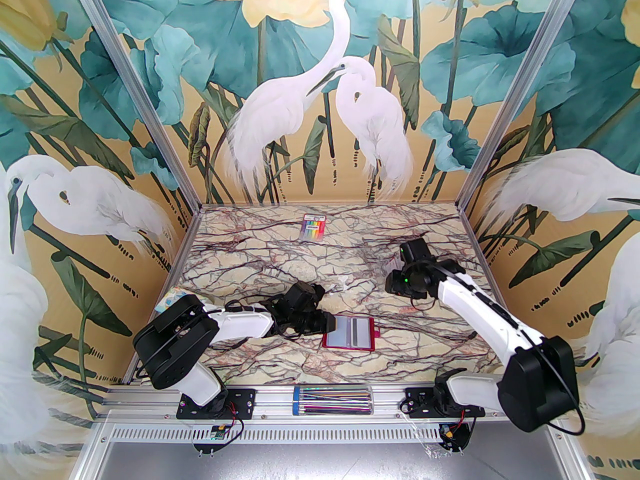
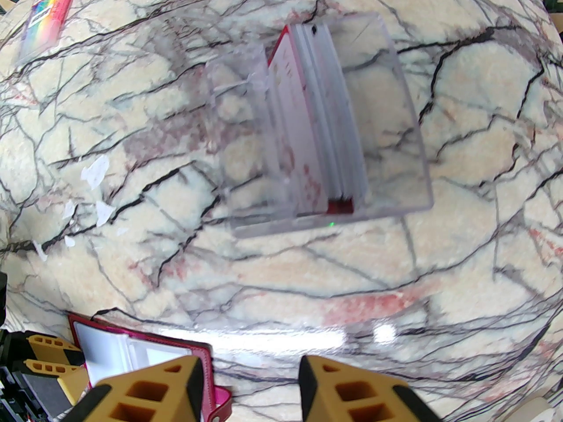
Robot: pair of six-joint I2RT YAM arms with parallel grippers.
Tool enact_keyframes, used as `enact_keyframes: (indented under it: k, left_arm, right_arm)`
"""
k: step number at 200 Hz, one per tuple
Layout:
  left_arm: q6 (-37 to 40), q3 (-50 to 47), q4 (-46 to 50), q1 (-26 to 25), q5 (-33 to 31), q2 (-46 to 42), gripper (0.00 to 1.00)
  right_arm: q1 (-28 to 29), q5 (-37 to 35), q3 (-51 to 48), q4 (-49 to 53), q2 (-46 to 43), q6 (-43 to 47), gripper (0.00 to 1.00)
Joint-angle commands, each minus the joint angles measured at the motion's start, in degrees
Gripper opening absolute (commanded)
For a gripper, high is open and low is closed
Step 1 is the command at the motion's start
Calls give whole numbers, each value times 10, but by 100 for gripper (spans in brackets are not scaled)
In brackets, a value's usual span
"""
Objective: Put the credit cards into the card holder
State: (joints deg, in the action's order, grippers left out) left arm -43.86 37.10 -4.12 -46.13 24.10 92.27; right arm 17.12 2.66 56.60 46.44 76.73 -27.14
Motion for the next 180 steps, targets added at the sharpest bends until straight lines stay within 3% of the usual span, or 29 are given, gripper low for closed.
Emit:
enact_keyframes:
  k: [1, 106, 180]
  left_arm:
    - [5, -10, 3, -1, -9, 10, 38]
    - [7, -10, 4, 0, -9, 15, 38]
    - [11, -6, 10, 0, -8, 16, 38]
  right_arm:
    - [-12, -23, 33, 20, 24, 24, 45]
    - [-38, -86, 207, 67, 208, 95, 52]
    - [-39, -110, 255, 78, 294, 127, 53]
